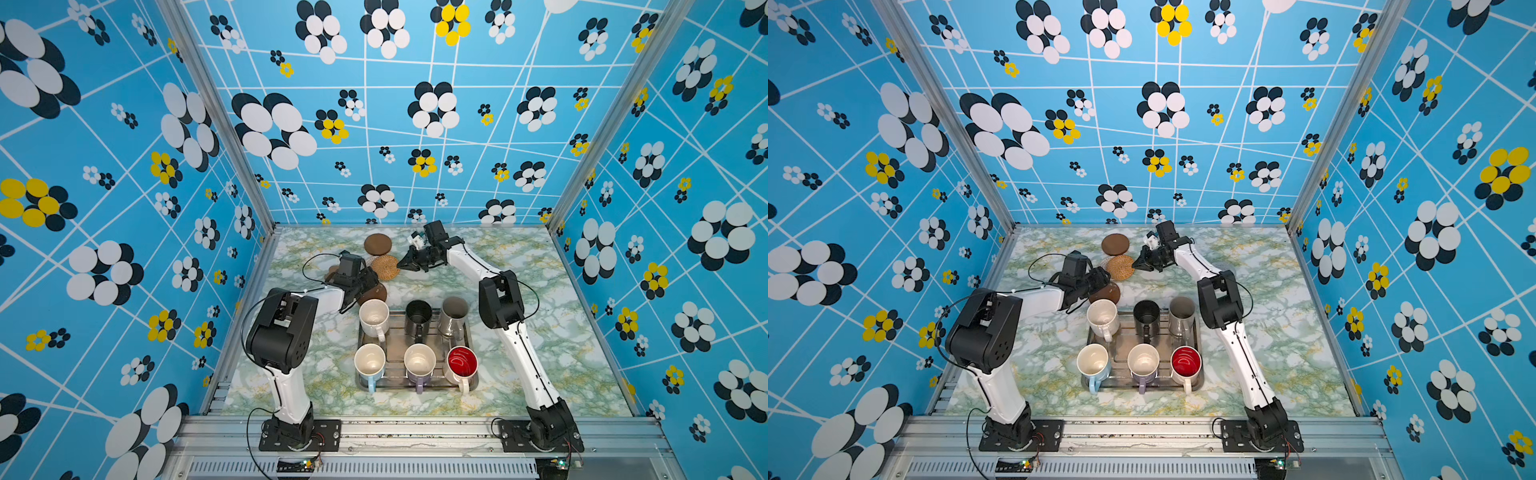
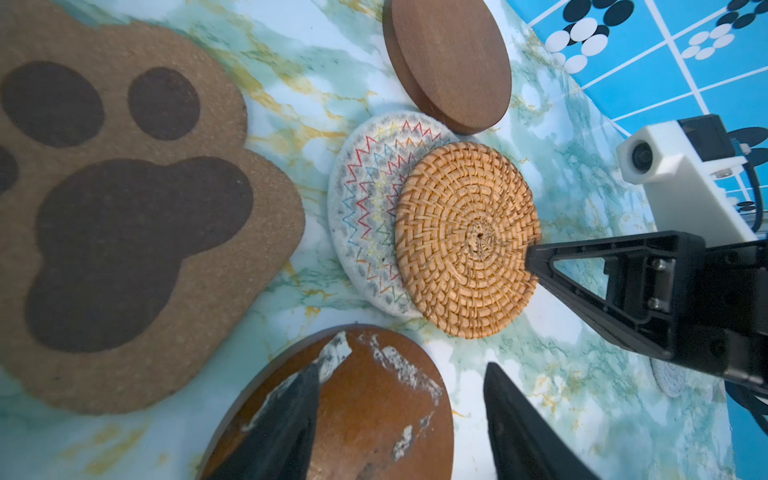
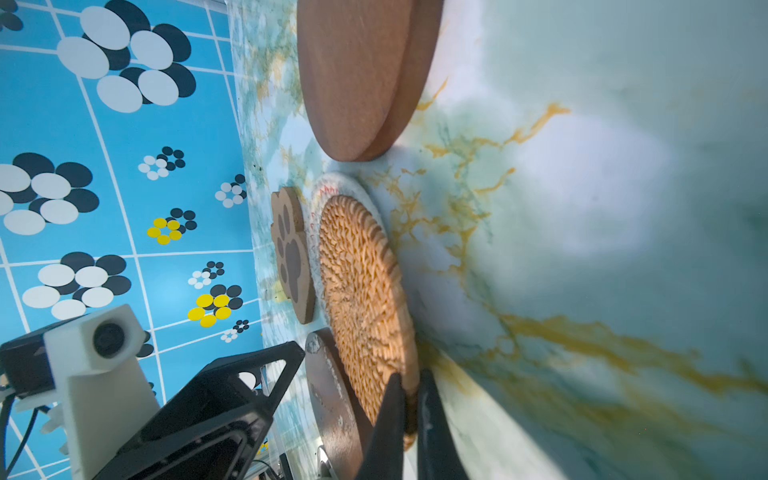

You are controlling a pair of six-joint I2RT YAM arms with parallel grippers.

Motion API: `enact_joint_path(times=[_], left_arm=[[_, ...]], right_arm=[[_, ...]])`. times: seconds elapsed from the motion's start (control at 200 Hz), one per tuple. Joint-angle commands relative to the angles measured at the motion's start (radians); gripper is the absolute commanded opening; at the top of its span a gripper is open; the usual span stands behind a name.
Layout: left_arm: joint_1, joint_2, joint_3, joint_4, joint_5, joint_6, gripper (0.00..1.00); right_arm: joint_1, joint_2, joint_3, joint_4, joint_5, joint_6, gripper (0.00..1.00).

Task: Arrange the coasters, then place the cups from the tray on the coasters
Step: 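Drag the rattan coaster with the right gripper toward the grey knitted coaster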

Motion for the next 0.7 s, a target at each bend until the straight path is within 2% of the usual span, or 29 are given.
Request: enact_joint_path(times=[0.0, 0.47, 0.695], left_arm=[[0.007, -0.049, -0.020, -0.026, -0.004, 0.023, 0.64], [-0.006, -0.100, -0.037, -0.020, -0.014, 0.023, 0.64], [-0.019, -0.113, -0.034, -0.031, -0.023, 0.030, 0.64]], right_arm=[[-0.017, -0.067, -0.054, 0.012, 0.021, -0.034, 0.00], [-0.110, -0.251, -0.324, 0.097, 0.030, -0.066, 0.00], [-0.160, -0.339, -0.484, 0.111, 0.072, -0.098, 0.00]])
